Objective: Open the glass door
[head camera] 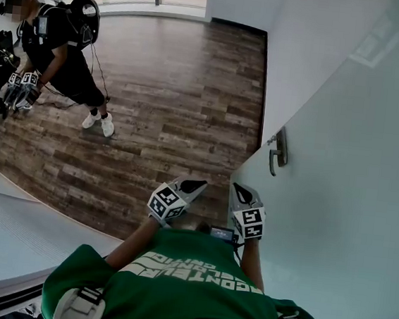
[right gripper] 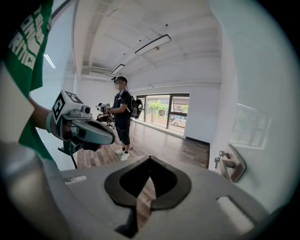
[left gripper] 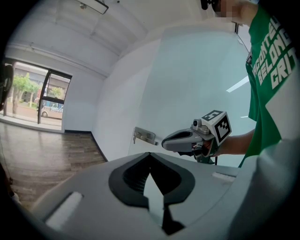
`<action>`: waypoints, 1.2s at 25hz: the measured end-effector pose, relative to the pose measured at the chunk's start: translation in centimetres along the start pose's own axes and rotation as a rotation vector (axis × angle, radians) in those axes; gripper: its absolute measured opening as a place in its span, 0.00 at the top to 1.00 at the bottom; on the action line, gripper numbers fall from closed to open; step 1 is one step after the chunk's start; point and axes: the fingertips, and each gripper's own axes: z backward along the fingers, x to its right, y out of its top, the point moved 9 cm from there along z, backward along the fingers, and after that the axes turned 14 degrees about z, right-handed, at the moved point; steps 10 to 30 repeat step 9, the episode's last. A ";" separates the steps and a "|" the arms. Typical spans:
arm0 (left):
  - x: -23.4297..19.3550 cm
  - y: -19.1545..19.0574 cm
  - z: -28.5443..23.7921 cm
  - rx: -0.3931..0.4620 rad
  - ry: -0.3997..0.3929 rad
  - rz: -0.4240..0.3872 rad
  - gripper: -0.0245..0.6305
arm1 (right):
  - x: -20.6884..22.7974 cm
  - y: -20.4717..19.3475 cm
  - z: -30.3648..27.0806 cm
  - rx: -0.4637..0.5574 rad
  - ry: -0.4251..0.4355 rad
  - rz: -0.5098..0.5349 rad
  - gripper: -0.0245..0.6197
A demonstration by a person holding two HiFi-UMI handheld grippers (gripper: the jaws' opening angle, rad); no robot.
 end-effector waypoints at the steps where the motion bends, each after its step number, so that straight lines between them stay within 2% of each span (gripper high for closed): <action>1: 0.0 0.0 0.0 -0.001 0.000 0.000 0.94 | 0.0 0.0 0.0 0.000 0.000 0.000 0.97; 30: -0.3 0.7 0.0 0.015 0.006 0.003 0.94 | 0.1 0.1 -0.1 -0.002 0.000 0.003 0.97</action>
